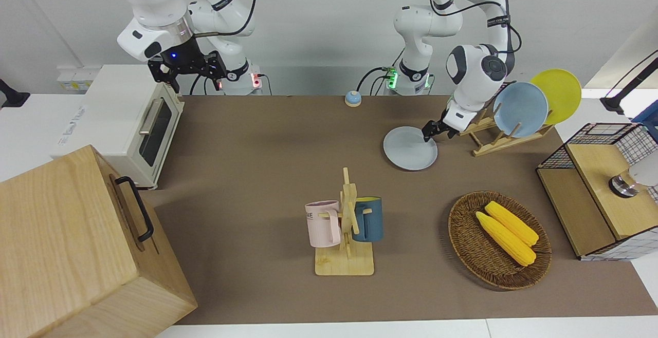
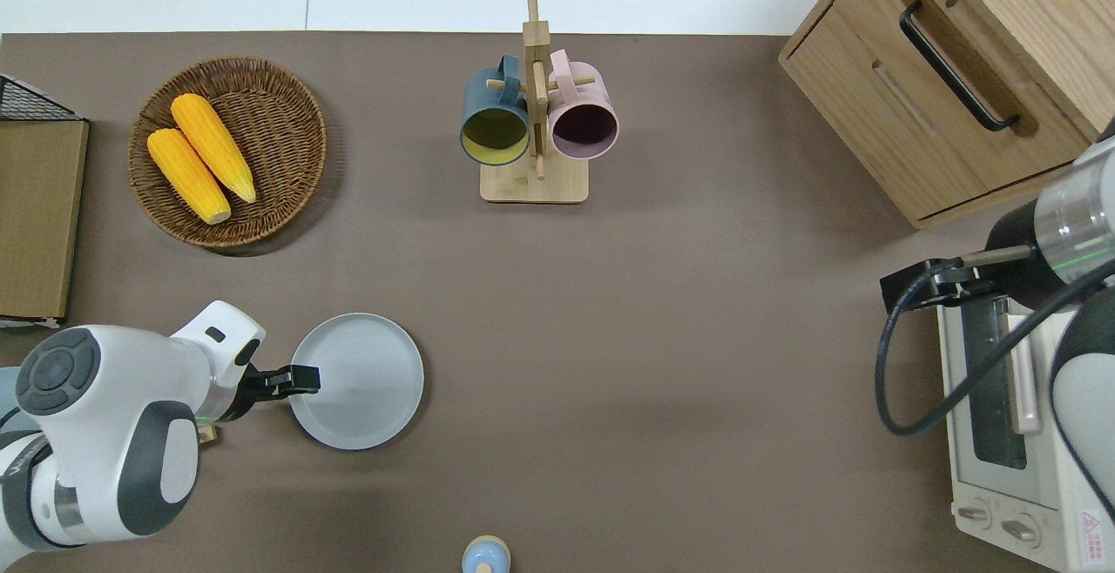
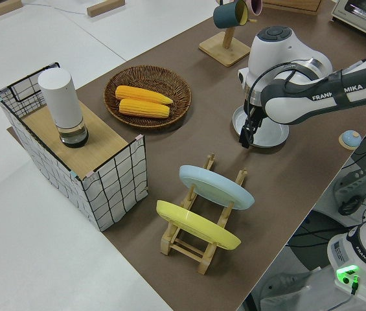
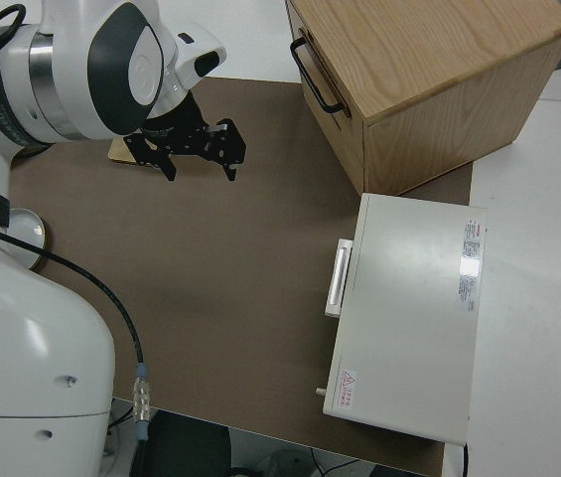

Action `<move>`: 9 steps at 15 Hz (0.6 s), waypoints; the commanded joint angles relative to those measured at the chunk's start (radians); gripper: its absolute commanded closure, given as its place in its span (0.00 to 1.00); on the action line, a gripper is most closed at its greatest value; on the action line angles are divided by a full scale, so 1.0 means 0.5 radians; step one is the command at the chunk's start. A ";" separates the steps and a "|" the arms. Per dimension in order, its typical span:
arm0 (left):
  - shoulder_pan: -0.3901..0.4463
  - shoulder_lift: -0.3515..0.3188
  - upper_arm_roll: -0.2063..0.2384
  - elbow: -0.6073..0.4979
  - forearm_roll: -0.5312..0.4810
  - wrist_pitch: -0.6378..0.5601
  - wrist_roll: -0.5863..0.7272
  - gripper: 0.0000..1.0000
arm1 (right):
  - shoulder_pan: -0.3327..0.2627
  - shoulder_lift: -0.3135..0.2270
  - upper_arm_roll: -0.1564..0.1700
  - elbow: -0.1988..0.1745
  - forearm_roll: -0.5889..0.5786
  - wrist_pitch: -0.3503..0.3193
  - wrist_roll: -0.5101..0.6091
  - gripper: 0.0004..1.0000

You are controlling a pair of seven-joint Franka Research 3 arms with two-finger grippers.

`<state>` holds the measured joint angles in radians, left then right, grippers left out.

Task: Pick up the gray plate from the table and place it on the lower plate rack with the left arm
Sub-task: 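Close the left gripper on the near rim of the gray plate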

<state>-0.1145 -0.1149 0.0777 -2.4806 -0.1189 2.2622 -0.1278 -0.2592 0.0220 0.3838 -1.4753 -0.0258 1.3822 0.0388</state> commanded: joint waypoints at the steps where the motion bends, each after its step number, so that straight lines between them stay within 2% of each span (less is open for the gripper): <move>1: -0.026 0.036 -0.002 -0.073 -0.029 0.157 -0.033 0.01 | -0.046 -0.004 0.042 0.014 -0.010 -0.025 0.024 0.02; 3: -0.044 0.058 -0.002 -0.076 -0.053 0.179 -0.033 0.02 | -0.046 -0.004 0.042 0.014 -0.010 -0.022 0.024 0.02; 4: -0.047 0.064 -0.002 -0.076 -0.054 0.185 -0.033 0.21 | -0.046 -0.004 0.042 0.014 -0.010 -0.022 0.024 0.02; 5: -0.047 0.064 -0.002 -0.076 -0.057 0.182 -0.051 0.50 | -0.046 -0.004 0.039 0.014 -0.013 -0.022 0.024 0.02; 7: -0.047 0.064 -0.002 -0.076 -0.054 0.179 -0.091 1.00 | -0.046 -0.004 0.042 0.014 -0.010 -0.022 0.024 0.02; 9: -0.050 0.067 -0.002 -0.073 -0.054 0.179 -0.088 1.00 | -0.046 -0.004 0.039 0.014 -0.010 -0.022 0.024 0.02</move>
<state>-0.1272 -0.0759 0.0756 -2.5012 -0.1373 2.3256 -0.1518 -0.2592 0.0220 0.3838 -1.4753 -0.0258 1.3822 0.0388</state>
